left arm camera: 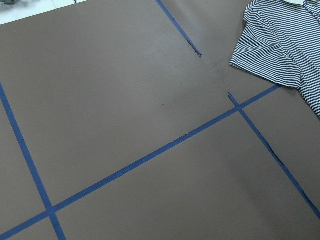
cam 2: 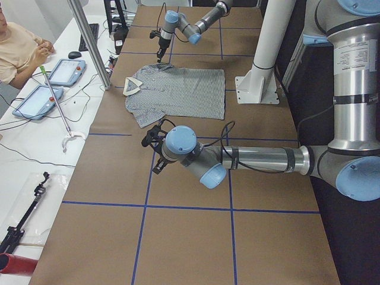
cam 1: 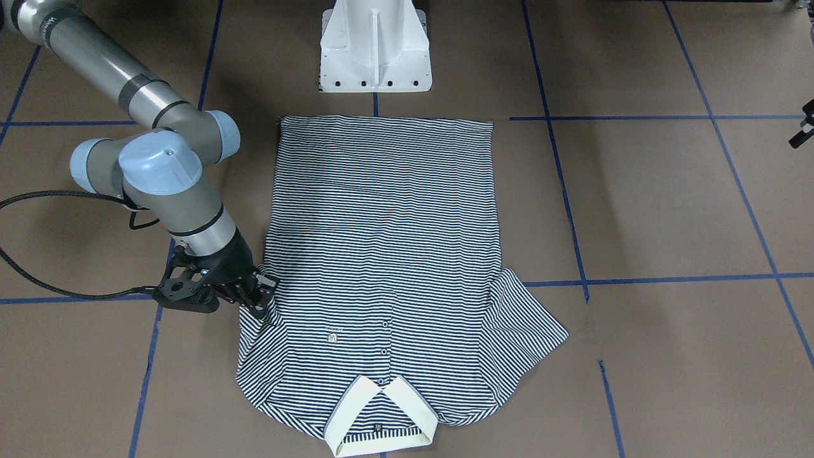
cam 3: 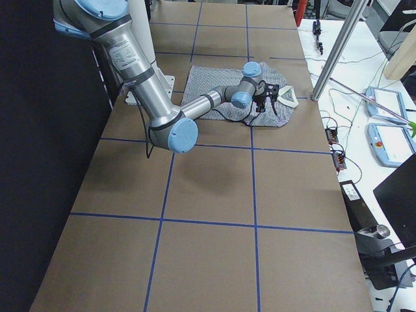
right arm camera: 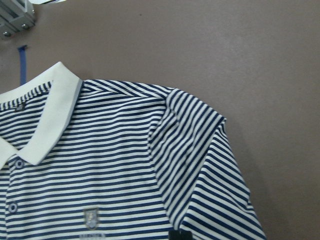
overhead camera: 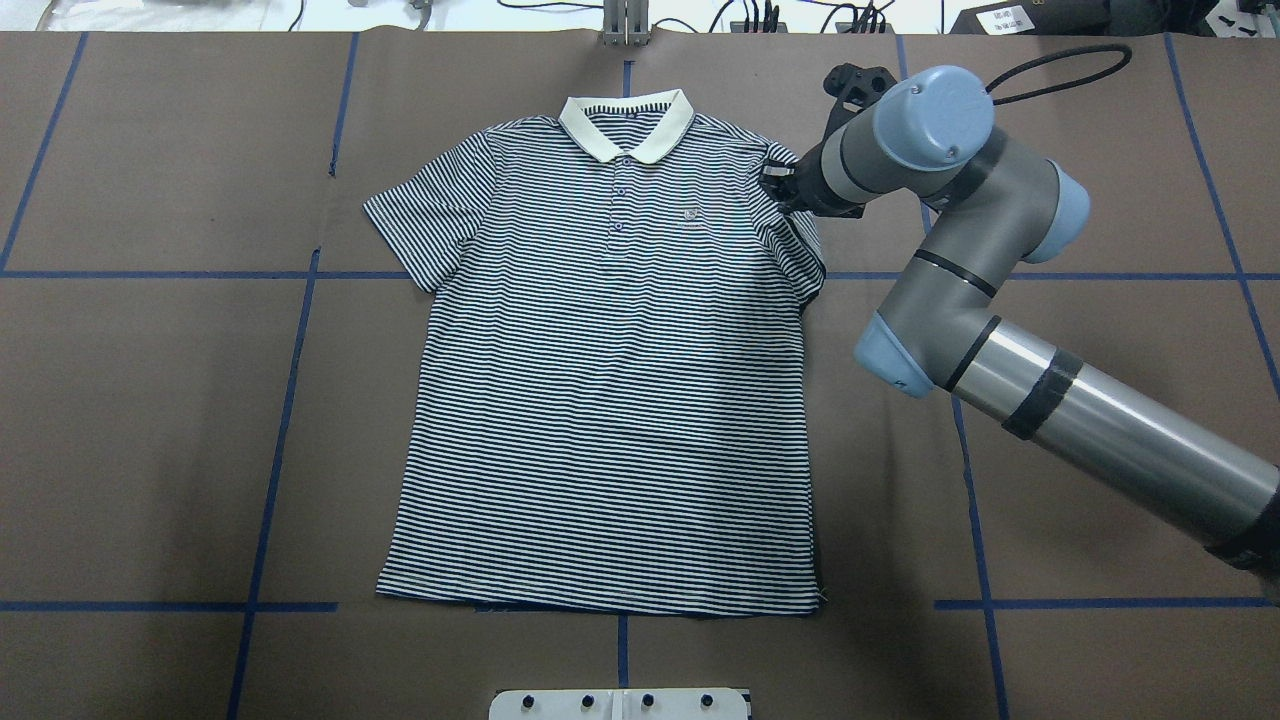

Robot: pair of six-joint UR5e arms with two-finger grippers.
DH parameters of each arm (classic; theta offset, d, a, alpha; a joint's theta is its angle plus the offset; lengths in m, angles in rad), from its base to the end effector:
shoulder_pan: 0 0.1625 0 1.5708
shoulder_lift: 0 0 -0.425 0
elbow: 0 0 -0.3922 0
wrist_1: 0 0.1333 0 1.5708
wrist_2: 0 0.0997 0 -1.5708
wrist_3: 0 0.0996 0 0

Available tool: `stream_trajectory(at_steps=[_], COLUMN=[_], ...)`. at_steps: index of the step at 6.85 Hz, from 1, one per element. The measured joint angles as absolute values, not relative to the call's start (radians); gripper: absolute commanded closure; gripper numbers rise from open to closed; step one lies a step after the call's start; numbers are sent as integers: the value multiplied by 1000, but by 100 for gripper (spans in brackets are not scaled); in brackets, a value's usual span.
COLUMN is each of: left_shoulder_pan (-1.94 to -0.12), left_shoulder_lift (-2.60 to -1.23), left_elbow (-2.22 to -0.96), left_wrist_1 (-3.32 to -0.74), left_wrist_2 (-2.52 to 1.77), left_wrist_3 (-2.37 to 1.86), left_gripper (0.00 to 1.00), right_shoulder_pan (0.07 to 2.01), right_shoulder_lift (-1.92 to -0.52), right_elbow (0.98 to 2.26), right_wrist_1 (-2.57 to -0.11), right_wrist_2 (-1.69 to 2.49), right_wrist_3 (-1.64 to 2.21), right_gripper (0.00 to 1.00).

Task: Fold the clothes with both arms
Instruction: 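Lower the right gripper onto the shoulder while the left arm moves in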

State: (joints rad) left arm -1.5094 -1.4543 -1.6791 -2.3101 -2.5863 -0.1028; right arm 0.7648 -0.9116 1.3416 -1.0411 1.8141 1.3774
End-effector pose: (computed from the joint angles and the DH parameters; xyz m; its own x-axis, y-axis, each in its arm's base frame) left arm -0.0208 -0.4542 0.5604 0.4935 0.5192 -0.6978 0.0050 0.8005 0.5993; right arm -0.4678 -0.6004 0.3088 0.5081 0.2290 0.8303 -0.4402 0.8976 0.0218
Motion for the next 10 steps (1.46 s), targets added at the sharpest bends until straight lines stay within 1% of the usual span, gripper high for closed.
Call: stream_trajectory(at_steps=[1,3,4,5,6,7,8,10], left_shoulder_pan=[-1509,-1509,-1509,-1507,-1490,-1447,-1377,-1188], left_shoulder_lift=[-1454,-1454,-1455,-1467,-1508,-1579,-1672,-1872], left_elbow=[-1680,-1680,-1680,-1679,-1669,-1637,-1589,-1490], left_wrist_1=[-2312,-2326,-2330,-2334,-2339,-2341,-2341,-2337], left_wrist_2=[-2586,-2586,-2586,-2583,-2578,-2563,-2509,-2338], left_wrist_3=[-103,-104,-114,-159,-240,-321,-414,-636], left_gripper=[0,0,0,0,0,0,1,5], right_shoulder_pan=[741,726,718,702,689,683,683,703], right_shoulder_lift=[-859,-751,-711,-698,-694,-702,-738,-896], right_elbow=[1302,1182,1130,1105,1105,1132,1198,1424], right_wrist_1=[-1068,-1080,-1079,-1078,-1078,-1078,-1076,-1071], right_wrist_2=[1769,1730,1713,1688,1668,1661,1666,1736], right_wrist_3=[1397,1415,1417,1417,1415,1411,1410,1409], right_gripper=[100,100,1,0,0,0,0,0])
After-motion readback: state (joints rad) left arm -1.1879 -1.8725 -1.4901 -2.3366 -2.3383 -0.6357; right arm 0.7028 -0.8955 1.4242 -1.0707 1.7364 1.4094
